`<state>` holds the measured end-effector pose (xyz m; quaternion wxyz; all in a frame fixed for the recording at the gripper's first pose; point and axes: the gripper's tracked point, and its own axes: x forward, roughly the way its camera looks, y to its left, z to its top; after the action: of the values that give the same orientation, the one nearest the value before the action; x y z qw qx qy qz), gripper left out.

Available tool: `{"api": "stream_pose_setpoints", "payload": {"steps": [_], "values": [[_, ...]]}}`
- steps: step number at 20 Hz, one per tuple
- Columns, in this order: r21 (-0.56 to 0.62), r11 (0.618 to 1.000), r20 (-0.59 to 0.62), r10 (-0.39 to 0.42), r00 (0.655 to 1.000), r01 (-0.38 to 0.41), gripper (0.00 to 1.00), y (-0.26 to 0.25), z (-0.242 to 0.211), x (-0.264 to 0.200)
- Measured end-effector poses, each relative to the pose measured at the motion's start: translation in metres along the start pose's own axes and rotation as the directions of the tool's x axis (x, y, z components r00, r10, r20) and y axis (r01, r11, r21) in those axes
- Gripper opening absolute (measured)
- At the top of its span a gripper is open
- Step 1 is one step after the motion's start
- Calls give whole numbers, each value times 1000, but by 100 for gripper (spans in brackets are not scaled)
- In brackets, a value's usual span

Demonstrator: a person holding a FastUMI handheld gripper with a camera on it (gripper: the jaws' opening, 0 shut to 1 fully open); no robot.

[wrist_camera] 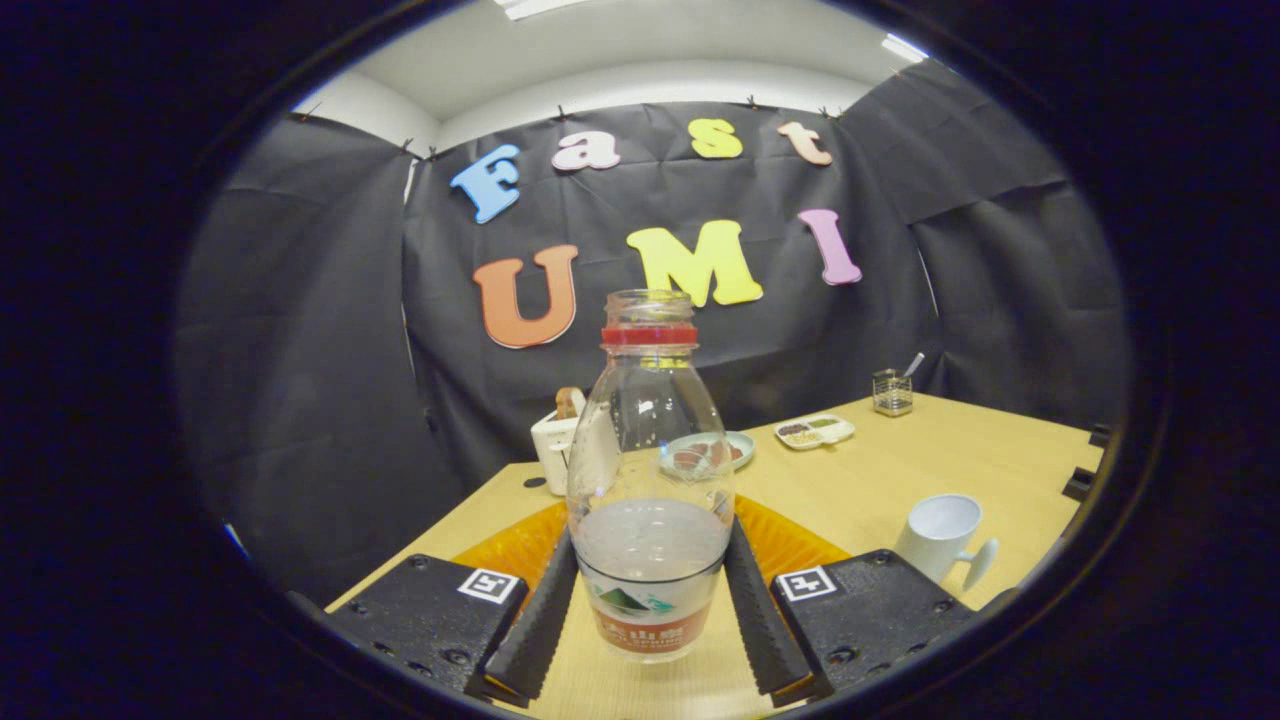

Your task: Take the bottle from table, then pour the juice into the cup, finally place the bottle on the coaster

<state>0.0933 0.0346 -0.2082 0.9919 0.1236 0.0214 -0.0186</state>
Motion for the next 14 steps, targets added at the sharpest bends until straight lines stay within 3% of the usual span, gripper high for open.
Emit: {"api": "stream_pose_setpoints", "payload": {"steps": [7,14], "values": [[244,968,22,55,998,-59,78,-14,11,0],[511,852,66,98,993,-118,78,-18,19,7]]}}
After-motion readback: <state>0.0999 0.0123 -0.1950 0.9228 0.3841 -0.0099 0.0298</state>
